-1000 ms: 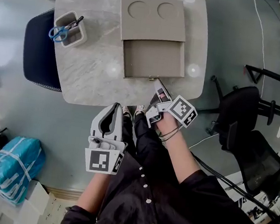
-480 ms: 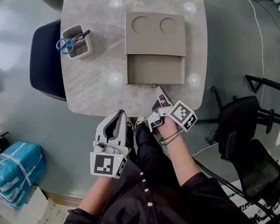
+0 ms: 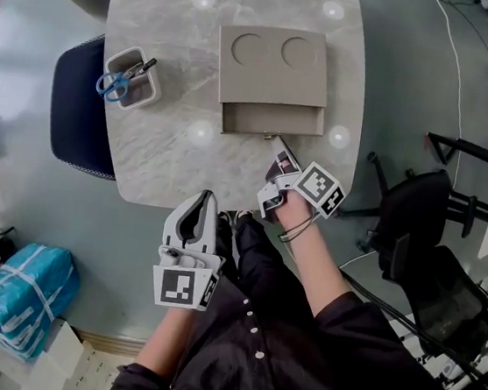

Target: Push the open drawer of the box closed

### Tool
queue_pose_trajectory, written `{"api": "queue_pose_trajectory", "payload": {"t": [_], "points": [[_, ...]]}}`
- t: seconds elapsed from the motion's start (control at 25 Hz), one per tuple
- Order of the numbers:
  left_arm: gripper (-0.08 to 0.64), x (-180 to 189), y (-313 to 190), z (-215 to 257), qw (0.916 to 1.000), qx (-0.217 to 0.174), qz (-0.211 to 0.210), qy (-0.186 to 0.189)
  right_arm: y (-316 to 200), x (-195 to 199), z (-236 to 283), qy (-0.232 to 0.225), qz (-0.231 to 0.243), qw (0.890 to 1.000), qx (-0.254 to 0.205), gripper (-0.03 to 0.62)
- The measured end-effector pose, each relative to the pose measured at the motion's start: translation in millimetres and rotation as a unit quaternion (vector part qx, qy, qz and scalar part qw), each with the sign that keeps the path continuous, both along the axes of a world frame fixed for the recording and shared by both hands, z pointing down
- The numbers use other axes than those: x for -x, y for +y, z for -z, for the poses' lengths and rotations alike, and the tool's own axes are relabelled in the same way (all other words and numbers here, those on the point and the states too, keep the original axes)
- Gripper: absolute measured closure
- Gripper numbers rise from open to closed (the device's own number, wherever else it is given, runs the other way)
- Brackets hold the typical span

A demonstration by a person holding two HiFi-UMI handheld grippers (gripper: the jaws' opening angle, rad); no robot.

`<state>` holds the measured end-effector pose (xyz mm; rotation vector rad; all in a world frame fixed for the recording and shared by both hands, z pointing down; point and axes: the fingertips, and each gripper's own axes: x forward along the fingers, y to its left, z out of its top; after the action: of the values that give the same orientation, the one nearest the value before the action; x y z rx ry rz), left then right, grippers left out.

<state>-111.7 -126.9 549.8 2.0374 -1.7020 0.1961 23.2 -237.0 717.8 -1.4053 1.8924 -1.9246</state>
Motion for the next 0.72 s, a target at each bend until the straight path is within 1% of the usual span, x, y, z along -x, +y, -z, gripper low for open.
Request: {"api": "queue_pose_trajectory", "payload": {"t": [0.32,0.72], "points": [[0.541,0.7,-16.6,-5.0,1.0,0.006,-0.001,0.002,-31.9,6.7,-2.3,0.001,-0.001,1.0,-0.009,0.545],[0.541,6.8,-27.0,-8.2,0.9999,0.01,0.001,0.003,-58.4,12.8,-2.2,-0.004,-0.008,1.0,-0.017,0.545]]}}
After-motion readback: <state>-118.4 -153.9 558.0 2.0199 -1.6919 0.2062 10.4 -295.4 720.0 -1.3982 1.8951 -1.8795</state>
